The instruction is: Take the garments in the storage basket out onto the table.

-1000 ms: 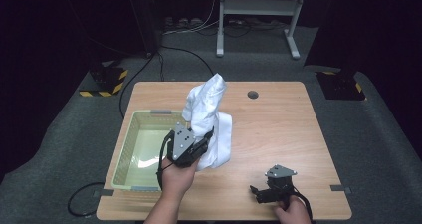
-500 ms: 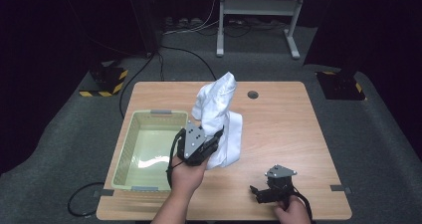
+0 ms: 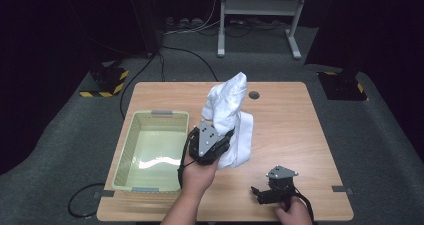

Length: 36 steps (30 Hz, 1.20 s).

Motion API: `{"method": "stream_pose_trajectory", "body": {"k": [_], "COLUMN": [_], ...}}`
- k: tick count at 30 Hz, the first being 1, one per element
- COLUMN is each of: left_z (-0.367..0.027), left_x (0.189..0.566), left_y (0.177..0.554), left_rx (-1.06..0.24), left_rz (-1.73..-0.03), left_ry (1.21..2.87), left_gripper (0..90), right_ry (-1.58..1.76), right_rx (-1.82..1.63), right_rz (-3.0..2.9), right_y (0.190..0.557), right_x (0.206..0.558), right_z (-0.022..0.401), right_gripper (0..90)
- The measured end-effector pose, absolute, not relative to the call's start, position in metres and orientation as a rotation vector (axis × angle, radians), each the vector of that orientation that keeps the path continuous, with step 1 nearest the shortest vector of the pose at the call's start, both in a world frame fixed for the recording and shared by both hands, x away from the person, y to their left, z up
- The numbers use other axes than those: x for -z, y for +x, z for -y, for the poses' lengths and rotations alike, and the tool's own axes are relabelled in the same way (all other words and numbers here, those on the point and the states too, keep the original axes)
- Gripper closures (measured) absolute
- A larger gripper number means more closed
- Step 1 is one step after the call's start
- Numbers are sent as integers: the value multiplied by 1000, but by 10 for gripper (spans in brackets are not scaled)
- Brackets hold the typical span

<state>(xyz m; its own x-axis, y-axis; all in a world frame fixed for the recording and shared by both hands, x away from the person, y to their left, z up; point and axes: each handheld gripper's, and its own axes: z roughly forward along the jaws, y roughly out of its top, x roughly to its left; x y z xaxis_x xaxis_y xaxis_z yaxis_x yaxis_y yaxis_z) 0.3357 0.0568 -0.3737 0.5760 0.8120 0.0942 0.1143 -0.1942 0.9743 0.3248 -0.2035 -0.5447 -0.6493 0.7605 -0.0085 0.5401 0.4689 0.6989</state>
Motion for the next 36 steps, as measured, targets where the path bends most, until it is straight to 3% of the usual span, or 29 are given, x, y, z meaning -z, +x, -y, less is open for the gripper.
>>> {"method": "stream_pose_trajectory", "body": {"k": [36], "left_z": [-26], "left_x": [413], "left_y": [349], "left_rx": [-697], "left_rz": [-849], "left_ry": [1743], "left_gripper": [633], "right_ry": [1102], "right_rx": [-974], "right_rz": [-2404], "right_y": [325], "right_x": [545], "right_z": [204], "right_gripper": [0]}}
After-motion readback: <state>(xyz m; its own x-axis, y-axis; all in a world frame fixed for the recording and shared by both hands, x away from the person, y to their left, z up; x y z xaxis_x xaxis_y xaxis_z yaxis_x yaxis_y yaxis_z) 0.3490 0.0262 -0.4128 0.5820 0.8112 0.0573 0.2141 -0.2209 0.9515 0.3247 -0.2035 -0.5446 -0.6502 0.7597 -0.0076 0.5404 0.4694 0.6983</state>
